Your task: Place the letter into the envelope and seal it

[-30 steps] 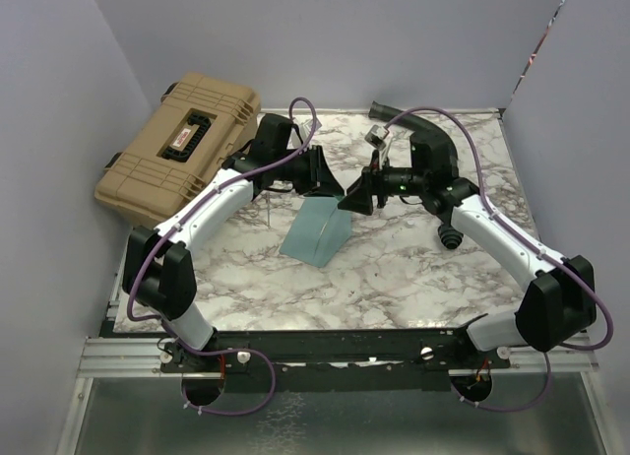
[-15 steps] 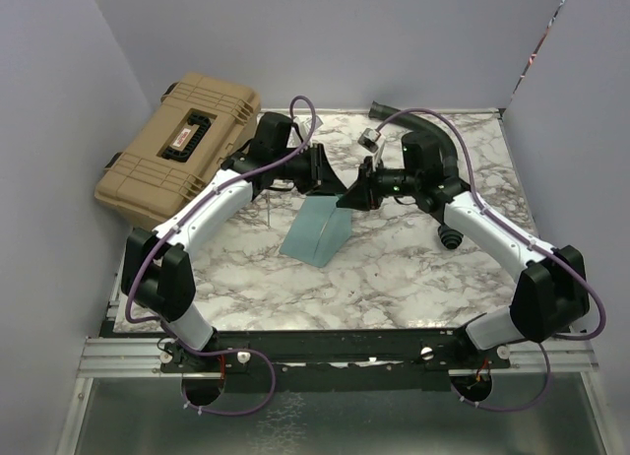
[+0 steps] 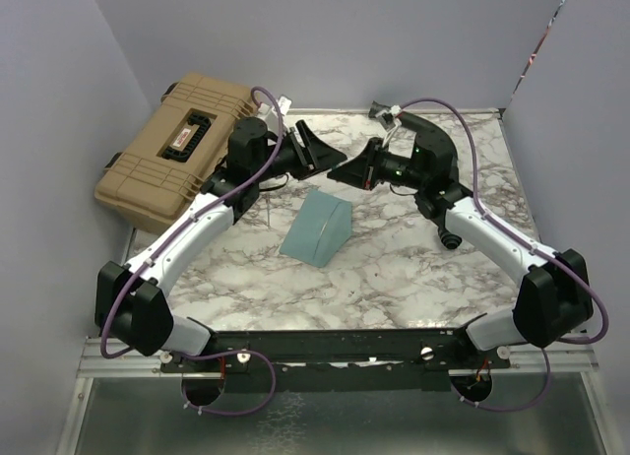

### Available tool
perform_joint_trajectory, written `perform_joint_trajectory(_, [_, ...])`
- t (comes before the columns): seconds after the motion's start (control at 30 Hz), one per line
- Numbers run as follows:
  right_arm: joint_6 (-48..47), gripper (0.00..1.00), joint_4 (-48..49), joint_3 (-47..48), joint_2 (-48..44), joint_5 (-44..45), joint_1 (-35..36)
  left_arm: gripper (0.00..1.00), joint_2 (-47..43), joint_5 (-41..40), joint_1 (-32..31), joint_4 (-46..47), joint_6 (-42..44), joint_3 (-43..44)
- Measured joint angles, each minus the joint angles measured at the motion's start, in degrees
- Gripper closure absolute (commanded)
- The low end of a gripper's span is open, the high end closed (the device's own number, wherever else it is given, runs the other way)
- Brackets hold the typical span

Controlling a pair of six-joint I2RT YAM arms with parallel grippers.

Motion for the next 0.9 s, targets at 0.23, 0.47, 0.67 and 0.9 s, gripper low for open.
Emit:
perform_joint_trajectory(0.23, [13.35, 1.0, 8.83, -0.52, -0.39, 2.12, 0.0, 0.53, -2.69, -3.76, -0.02, 12.48, -2.99, -6.75])
perform_joint_trajectory(0.47, [16.46, 1.0, 11.3, -0.52, -0.39, -0.02, -0.02, 0.86, -3.61, -4.33, -0.26, 18.08, -2.67, -8.17])
perform_joint_trajectory(0.67, [16.68, 0.58, 11.74, -0.57, -0.42, -0.61, -0.15, 1.0, -3.61, -2.62, -0.33, 19.43, -0.66, -8.17])
perform_joint_trajectory(0.9, [16.33, 0.51, 11.08, -0.57, -1.46, -0.68, 0.0, 1.0, -2.38, 0.44, 1.75, 16.68, 2.03, -5.09])
